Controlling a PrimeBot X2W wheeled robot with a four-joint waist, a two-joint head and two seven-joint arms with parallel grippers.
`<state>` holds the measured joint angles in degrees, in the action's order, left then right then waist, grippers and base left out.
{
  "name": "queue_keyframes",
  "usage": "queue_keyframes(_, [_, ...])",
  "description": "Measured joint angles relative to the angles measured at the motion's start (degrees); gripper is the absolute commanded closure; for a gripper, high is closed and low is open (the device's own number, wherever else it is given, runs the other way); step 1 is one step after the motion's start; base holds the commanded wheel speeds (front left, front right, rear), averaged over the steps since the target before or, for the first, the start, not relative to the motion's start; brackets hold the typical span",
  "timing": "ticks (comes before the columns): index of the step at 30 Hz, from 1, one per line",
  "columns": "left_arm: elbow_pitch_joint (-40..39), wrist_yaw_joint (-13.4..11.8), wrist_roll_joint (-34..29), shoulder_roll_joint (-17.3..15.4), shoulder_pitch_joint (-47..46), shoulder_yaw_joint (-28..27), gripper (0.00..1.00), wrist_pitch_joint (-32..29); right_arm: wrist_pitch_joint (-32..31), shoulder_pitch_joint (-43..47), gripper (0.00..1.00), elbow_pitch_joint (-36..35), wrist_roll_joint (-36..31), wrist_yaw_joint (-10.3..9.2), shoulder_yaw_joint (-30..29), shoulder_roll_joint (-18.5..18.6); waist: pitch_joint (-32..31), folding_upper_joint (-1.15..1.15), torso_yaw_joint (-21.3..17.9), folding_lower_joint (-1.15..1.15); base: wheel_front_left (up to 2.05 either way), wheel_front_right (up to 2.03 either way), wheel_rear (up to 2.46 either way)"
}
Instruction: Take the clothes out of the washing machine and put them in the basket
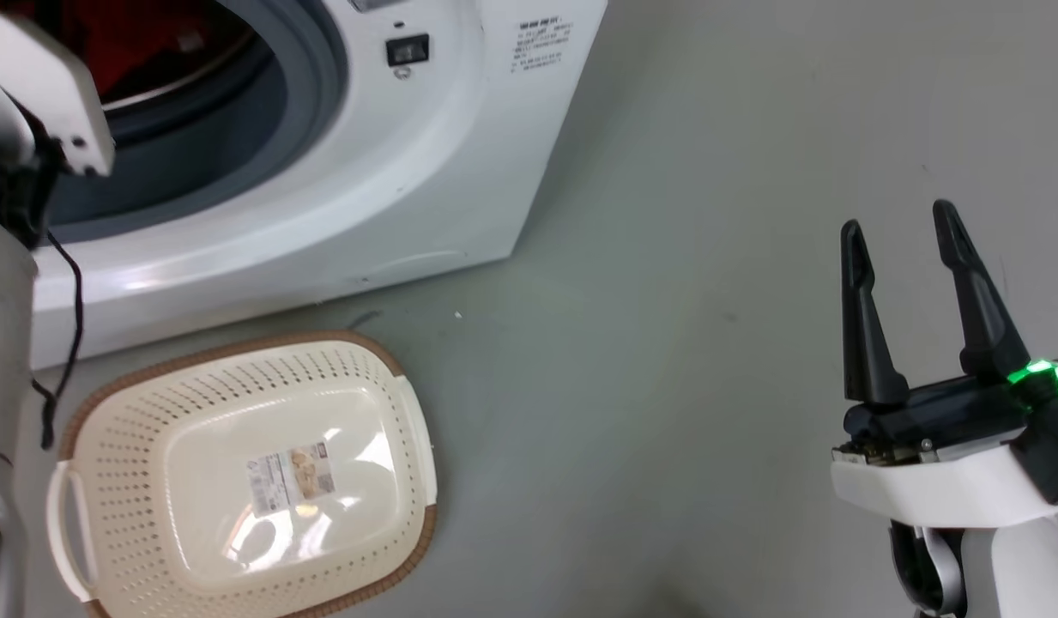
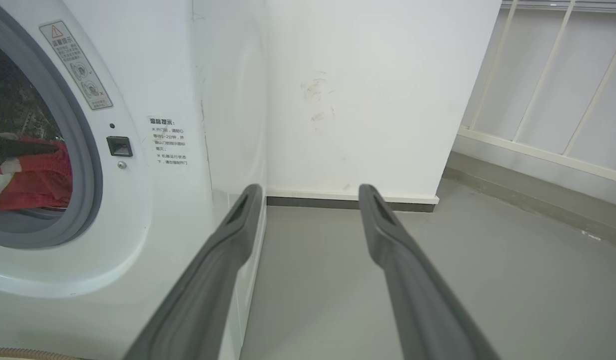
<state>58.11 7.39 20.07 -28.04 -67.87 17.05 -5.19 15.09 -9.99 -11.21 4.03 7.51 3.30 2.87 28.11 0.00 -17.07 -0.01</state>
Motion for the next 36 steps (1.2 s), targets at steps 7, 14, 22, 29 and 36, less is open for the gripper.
queue_keyframes(7, [0.36,0.0,2.02,1.97,7.26,1.46,1.0,10.04,0.0,3.14,0.0,0.52,-2.01,0.0,0.07,0.0,-5.88,0.0,1.93,0.0,0.0,0.0,0.0])
queue_keyframes(14, [-0.16,-0.97,2.87,4.6,16.1,1.75,1.0,18.03,0.0,6.41,0.0,1.19,-3.34,0.0,0.21,0.0,-11.87,0.0,3.82,-0.01,0.0,0.0,0.0])
queue_keyframes(22, [-8.67,-4.74,3.01,6.83,26.92,0.47,1.0,20.08,0.0,10.32,0.0,1.75,-4.69,0.0,0.18,0.0,-18.27,0.0,5.8,-0.01,0.0,0.0,0.0])
queue_keyframes(29, [-22.99,-8.51,2.6,7.57,39.53,-2.9,1.0,20.11,0.0,13.32,0.0,2.27,-5.48,0.0,0.07,0.0,-22.98,0.0,7.26,-0.01,0.0,0.0,0.0])
queue_keyframes(36, [-36.72,-13.23,0.64,7.35,55.05,-3.3,1.0,20.18,0.0,15.88,0.0,2.53,-5.55,0.0,0.16,0.01,-26.9,0.0,7.87,-0.01,0.0,0.0,0.0])
